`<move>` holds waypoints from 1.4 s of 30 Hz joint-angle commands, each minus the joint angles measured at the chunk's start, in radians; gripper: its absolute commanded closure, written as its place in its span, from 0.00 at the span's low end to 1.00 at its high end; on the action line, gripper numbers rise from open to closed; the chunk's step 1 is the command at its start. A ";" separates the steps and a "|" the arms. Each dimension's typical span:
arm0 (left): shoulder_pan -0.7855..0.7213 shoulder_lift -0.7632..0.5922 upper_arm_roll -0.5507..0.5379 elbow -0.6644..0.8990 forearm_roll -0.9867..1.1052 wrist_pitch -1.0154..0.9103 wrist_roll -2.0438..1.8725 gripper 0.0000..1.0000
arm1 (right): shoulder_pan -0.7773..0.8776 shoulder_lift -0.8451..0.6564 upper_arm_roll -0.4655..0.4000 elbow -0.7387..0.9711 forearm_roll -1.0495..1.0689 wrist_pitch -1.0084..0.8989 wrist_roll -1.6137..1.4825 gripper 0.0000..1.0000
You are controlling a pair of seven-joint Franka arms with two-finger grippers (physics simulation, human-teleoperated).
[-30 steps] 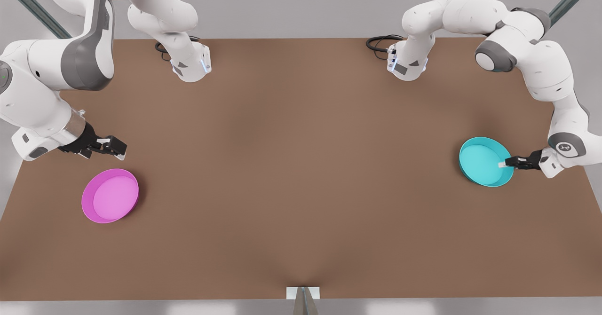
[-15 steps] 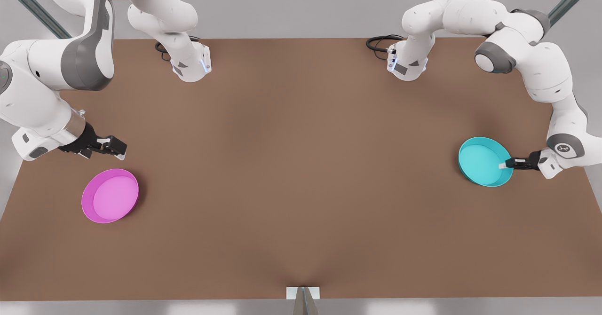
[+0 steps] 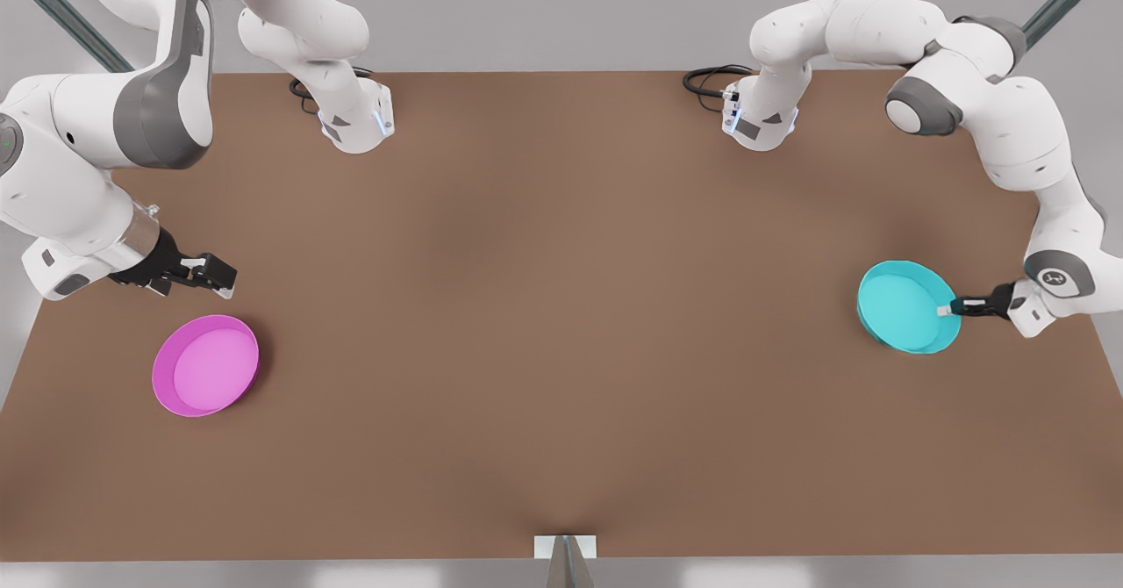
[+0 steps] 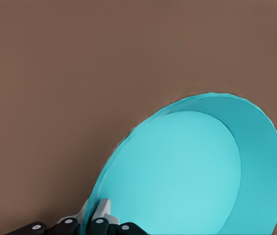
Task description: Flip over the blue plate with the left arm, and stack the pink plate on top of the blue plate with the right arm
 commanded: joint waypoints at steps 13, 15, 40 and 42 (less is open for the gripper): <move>-0.086 -0.028 -0.040 0.152 -0.022 -0.195 -0.256 0.79 | 0.000 0.000 0.000 0.000 0.000 0.000 0.002 0.00; -0.141 -0.031 -0.040 0.181 0.052 -0.195 -0.302 0.79 | 0.000 0.000 0.000 0.000 0.000 0.000 0.002 0.00; -0.800 -0.143 -0.037 0.236 0.679 -0.318 -0.884 0.79 | 0.000 0.001 0.000 0.000 0.002 0.002 0.000 0.00; -0.869 -0.147 -0.037 0.235 0.734 -0.341 -0.928 0.79 | 0.000 0.001 0.000 0.000 0.002 0.002 0.000 0.00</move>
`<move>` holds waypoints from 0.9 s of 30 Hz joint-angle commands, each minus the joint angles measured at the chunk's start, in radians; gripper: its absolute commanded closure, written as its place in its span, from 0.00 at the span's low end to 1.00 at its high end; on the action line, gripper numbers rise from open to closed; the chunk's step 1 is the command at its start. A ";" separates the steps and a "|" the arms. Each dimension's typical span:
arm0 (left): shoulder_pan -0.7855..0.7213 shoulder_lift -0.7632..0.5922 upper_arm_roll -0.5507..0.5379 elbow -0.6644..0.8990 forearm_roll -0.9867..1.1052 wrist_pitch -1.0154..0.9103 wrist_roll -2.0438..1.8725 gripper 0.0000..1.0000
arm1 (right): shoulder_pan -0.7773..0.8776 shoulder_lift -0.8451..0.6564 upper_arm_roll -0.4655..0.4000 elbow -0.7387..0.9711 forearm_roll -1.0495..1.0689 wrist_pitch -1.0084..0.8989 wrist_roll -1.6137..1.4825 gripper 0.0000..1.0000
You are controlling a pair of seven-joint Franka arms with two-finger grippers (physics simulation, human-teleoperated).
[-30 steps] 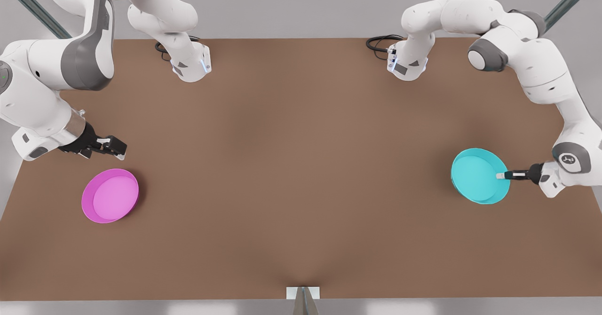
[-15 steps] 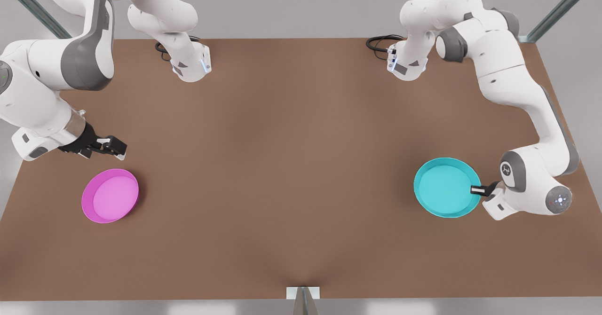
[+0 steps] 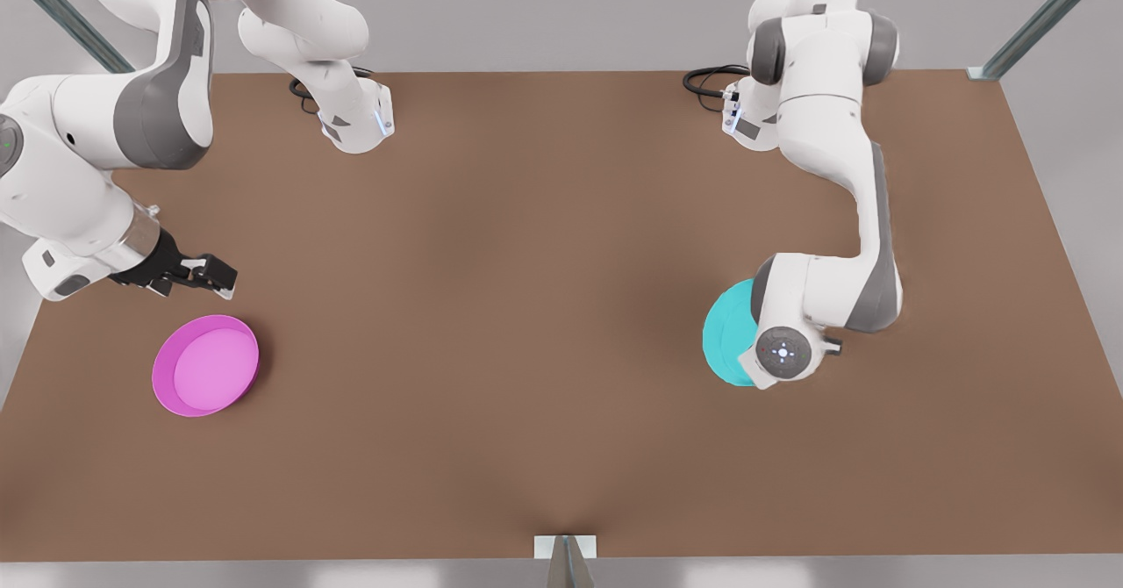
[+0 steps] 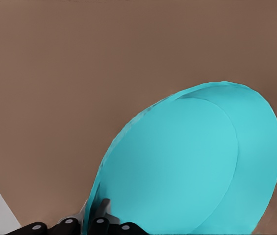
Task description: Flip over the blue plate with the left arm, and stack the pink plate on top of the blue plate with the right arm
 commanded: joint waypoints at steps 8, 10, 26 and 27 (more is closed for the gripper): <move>-0.158 0.010 -0.001 -0.003 0.154 0.010 -0.196 0.79 | 0.000 0.000 0.000 0.000 0.000 0.000 0.001 0.00; -0.204 0.010 -0.002 -0.015 0.183 0.019 -0.272 0.79 | 0.000 -0.001 0.000 0.000 -0.002 0.000 0.000 0.00; -0.528 0.030 -0.002 -0.083 0.621 -0.011 -0.726 0.79 | 0.000 -0.001 0.000 0.000 -0.002 -0.005 0.000 0.00; -0.541 0.038 -0.002 -0.081 0.644 -0.013 -0.742 0.79 | 0.000 -0.001 0.000 0.000 -0.002 -0.005 0.000 0.00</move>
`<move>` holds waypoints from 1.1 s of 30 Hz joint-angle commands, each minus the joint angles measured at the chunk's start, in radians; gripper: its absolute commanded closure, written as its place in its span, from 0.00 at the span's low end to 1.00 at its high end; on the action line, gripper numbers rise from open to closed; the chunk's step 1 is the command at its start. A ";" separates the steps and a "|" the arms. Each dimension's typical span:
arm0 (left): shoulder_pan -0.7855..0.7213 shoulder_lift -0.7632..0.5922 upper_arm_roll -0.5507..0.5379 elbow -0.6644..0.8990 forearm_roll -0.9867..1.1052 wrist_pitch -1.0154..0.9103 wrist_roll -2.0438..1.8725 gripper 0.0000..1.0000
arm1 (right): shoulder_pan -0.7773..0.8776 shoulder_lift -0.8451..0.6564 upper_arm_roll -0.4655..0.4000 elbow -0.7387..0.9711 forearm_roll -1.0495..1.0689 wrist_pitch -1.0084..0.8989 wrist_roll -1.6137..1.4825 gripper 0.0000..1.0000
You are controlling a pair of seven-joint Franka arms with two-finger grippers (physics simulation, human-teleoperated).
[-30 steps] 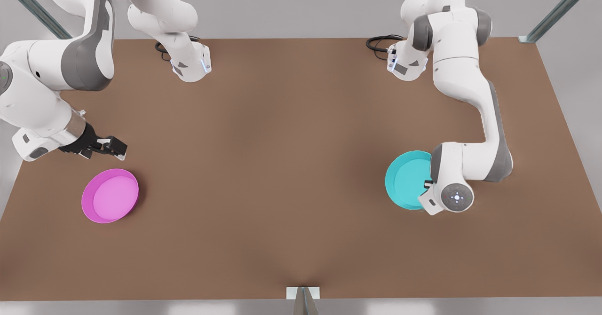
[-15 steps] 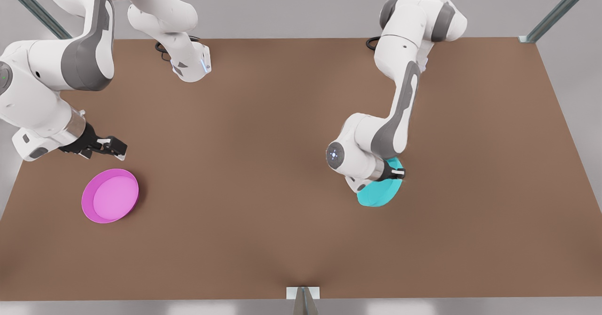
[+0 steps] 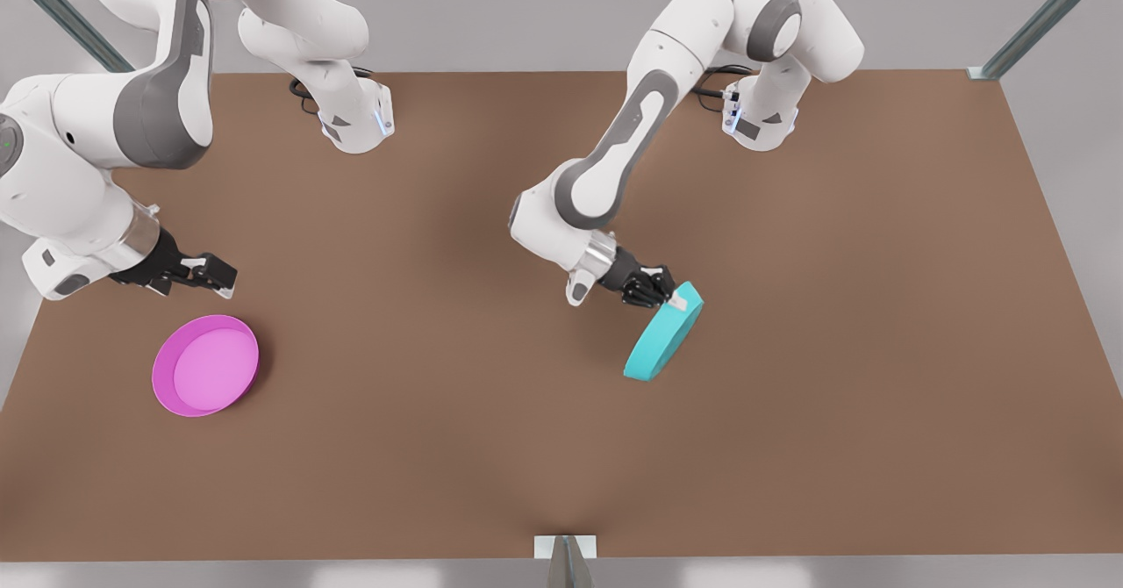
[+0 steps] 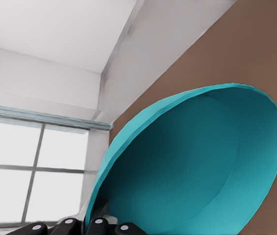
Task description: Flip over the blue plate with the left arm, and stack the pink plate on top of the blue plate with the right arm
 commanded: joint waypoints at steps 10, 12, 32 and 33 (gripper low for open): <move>-0.076 0.078 -0.001 -0.016 0.149 0.028 -0.218 0.79 | 0.000 0.001 0.000 0.000 0.000 0.000 0.000 0.00; -0.092 0.107 0.001 -0.014 0.154 0.004 -0.246 0.79 | 0.000 0.000 0.000 0.000 0.002 0.000 0.000 0.00; -0.123 0.246 -0.001 -0.003 0.174 -0.055 -0.356 0.00 | 0.000 0.000 0.028 0.002 0.020 -0.206 -0.011 0.00; -0.123 0.248 -0.001 -0.003 0.174 -0.055 -0.356 0.00 | -0.011 -0.005 0.025 0.003 0.021 -0.209 -0.012 0.00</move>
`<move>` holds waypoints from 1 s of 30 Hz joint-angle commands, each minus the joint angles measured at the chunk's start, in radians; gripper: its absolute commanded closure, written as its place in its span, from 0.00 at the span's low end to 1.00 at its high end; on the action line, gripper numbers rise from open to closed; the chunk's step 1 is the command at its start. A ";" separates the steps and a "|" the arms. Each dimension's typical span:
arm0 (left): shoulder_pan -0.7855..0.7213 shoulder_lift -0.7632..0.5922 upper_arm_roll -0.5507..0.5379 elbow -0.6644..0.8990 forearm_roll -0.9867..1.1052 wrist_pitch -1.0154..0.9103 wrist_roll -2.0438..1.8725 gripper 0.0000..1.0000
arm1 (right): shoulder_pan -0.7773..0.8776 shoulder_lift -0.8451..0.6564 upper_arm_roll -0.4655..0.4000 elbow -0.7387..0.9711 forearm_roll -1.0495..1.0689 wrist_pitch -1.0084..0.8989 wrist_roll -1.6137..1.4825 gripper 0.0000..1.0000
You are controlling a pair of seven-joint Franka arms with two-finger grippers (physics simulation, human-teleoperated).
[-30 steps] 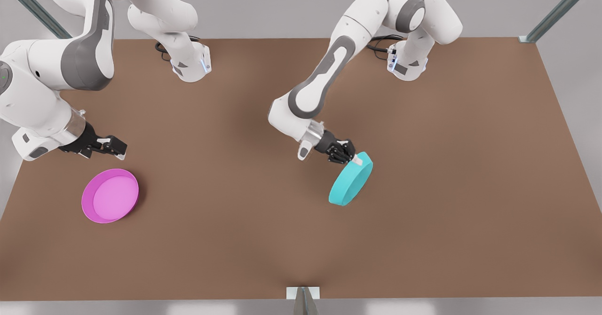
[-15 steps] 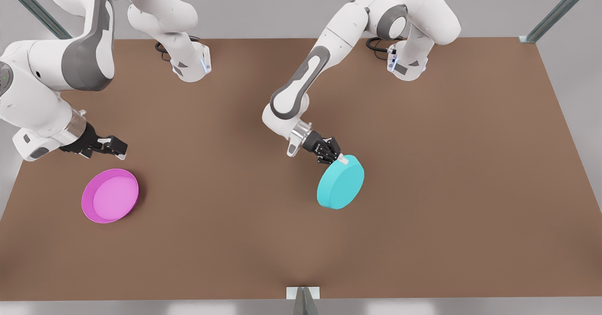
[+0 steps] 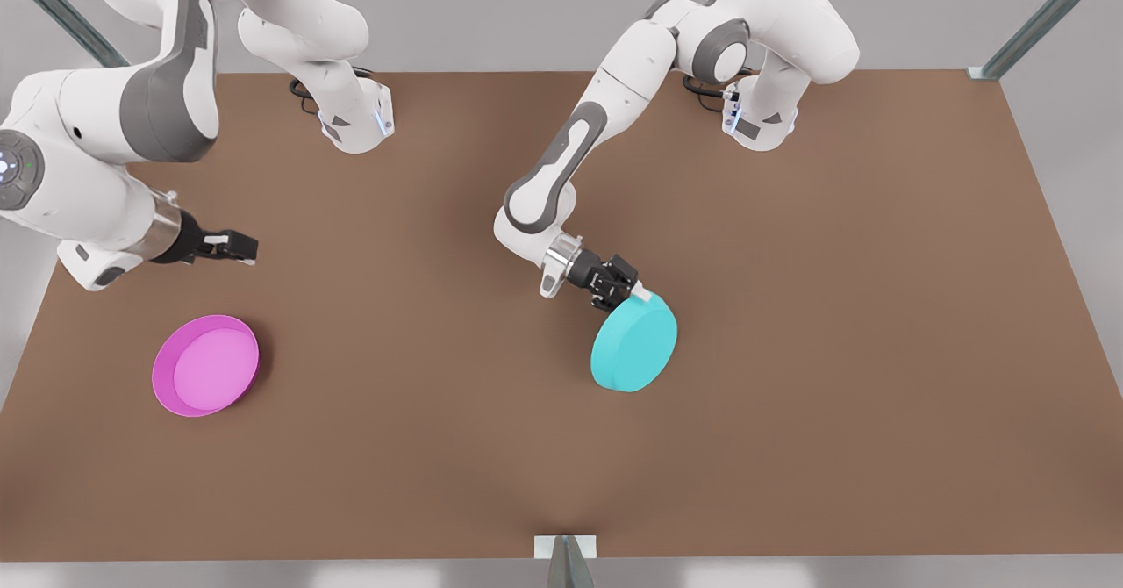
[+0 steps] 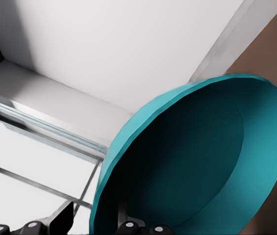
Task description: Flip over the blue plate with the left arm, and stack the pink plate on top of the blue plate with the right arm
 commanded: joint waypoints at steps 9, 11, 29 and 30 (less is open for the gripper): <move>-0.003 0.018 -0.041 0.055 -0.163 0.008 -0.025 0.00 | -0.092 -0.040 -0.003 -0.183 0.041 0.210 -0.186 0.00; -0.003 0.018 -0.064 0.094 -0.229 0.006 -0.028 0.00 | -0.169 -0.064 -0.006 -0.296 0.089 0.296 -0.293 0.00; 0.693 -0.333 -0.086 0.327 -1.138 -0.041 0.855 0.00 | -0.264 0.514 -0.342 -0.100 0.347 0.586 -1.215 0.00; 0.718 -0.370 -0.067 0.316 -1.132 -0.041 0.901 0.00 | -0.264 0.534 -0.359 -0.094 0.356 0.596 -1.214 0.00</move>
